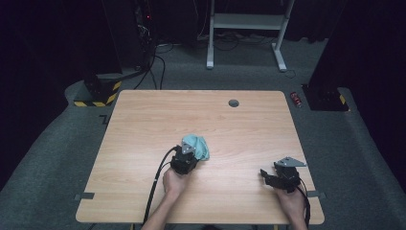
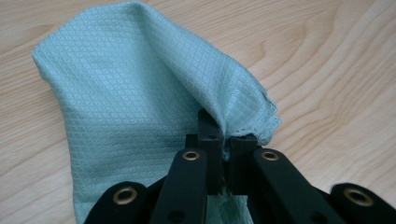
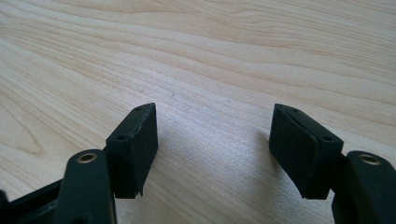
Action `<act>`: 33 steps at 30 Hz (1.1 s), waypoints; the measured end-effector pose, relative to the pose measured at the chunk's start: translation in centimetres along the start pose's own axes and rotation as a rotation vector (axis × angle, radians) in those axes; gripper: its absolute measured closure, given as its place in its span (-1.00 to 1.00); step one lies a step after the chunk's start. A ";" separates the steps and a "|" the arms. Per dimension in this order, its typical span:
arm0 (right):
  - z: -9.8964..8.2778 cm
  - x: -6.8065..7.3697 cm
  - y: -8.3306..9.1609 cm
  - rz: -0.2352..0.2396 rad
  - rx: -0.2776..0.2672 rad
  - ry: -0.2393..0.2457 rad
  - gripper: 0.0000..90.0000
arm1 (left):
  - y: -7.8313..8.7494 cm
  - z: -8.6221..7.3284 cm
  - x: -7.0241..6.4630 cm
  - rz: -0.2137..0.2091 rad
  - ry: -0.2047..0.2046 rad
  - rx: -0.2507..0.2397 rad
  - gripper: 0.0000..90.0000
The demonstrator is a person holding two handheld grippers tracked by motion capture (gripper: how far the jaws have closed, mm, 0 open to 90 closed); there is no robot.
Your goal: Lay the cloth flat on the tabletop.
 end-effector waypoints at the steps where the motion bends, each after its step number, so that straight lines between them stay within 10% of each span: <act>1: 0.0 0.0 0.0 0.000 0.000 0.000 -0.27 | -0.1 0.0 -0.4 -0.010 0.003 0.000 0.93; 24: 0.0 0.0 0.0 -0.001 0.001 -0.001 -0.27 | -3.2 0.6 -8.8 -0.163 -0.068 0.073 0.92; 33: 0.2 0.3 0.0 0.010 -0.012 0.009 0.05 | -2.2 0.9 -8.9 -0.165 -0.095 0.063 0.36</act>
Point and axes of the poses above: each handheld gripper's, and its own axes: y roughly backward along the jaws, z roughly out of its top, x roughly to its left, the point moved 6 cm from there along -y, roughly forward along the jaws, and after that the axes turned 13 degrees about y, right-handed, at the moved point
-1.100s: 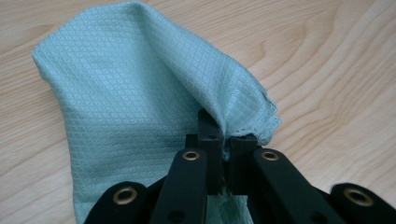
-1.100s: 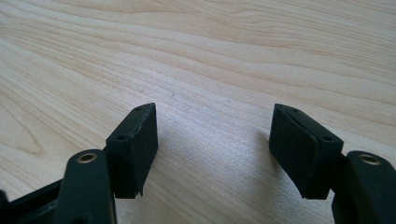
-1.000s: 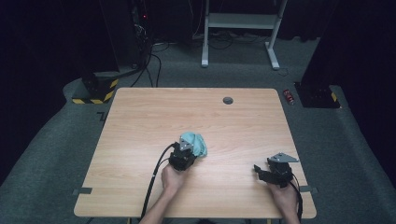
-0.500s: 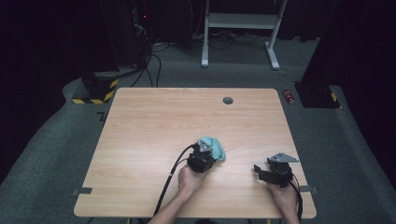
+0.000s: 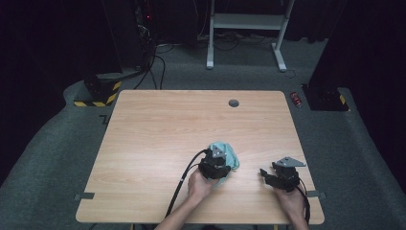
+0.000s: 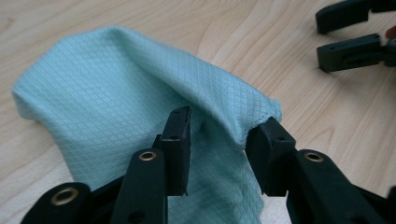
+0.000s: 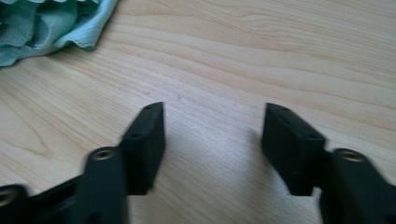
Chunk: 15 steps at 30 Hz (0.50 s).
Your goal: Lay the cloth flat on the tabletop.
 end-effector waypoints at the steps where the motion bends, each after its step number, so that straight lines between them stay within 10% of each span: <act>1: 0.1 0.1 0.0 -0.001 -0.006 0.009 0.18 | 0.2 0.1 0.0 0.002 -0.003 -0.003 0.35; 15: 4.0 4.8 -0.9 0.181 -0.132 0.070 0.62 | 0.5 0.4 0.2 -0.015 -0.002 -0.028 0.88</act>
Point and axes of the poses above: each handheld gripper's, and its own axes: y roughly backward along the jaws, z roughly out of its top, x roughly to its left, the point moved 6 cm from there along -y, roughly forward along the jaws, and after that the axes turned 13 degrees about y, right-handed, at the moved point
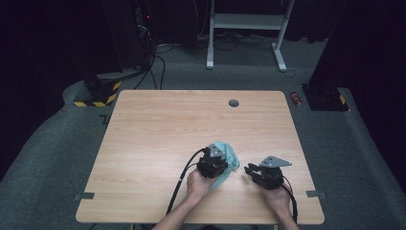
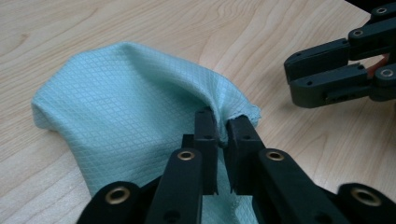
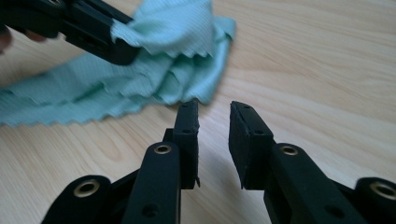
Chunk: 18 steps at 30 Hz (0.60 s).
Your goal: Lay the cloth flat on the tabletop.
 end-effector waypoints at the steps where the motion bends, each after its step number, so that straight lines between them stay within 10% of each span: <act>1: 0.3 0.1 -0.2 0.009 -0.005 0.001 0.62 | 0.1 0.0 0.0 -0.001 0.002 -0.001 0.90; 18: 1.2 1.0 -2.5 0.041 0.022 -0.009 0.99 | 2.7 1.3 1.2 0.002 0.013 -0.045 0.95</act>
Point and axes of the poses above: each handheld gripper's, and its own axes: y roughly backward along the jaws, z roughly out of its top, x roughly to its left, the point moved 6 cm from there along -y, roughly forward along the jaws, and after that the axes turned 13 degrees about y, right-handed, at the moved point
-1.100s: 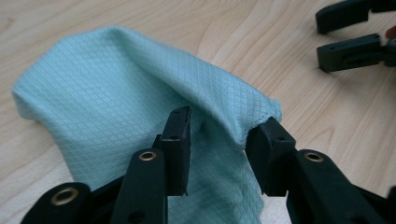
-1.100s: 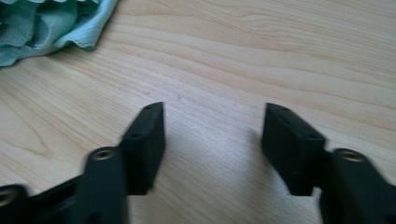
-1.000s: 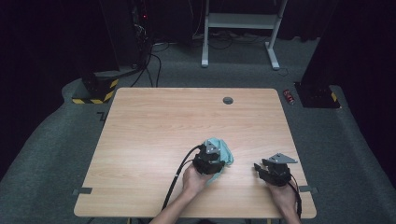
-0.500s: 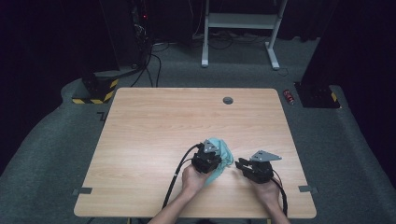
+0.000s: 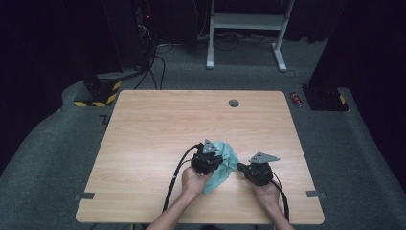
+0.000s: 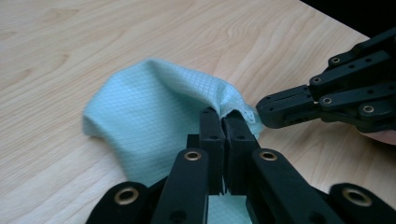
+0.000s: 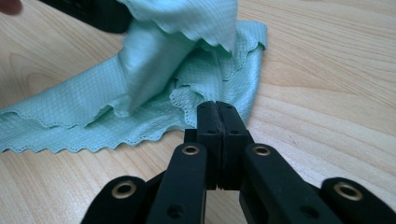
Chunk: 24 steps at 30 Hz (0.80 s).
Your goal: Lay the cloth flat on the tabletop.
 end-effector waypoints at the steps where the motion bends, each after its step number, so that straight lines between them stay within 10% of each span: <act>1: 0.0 -0.1 0.0 -0.001 0.000 0.001 1.00 | 0.3 0.1 0.3 0.007 0.000 -0.005 0.95; 24: 0.1 -0.5 0.7 -0.014 -0.026 -0.011 1.00 | 5.8 -2.7 8.1 0.182 0.112 -0.002 0.95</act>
Point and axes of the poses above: each handheld gripper's, and its own axes: y roughly backward along the jaws, z roughly out of its top, x roughly to its left, the point moved 6 cm from there along -y, roughly forward along the jaws, and after that the axes turned 13 degrees about y, right-handed, at the moved point
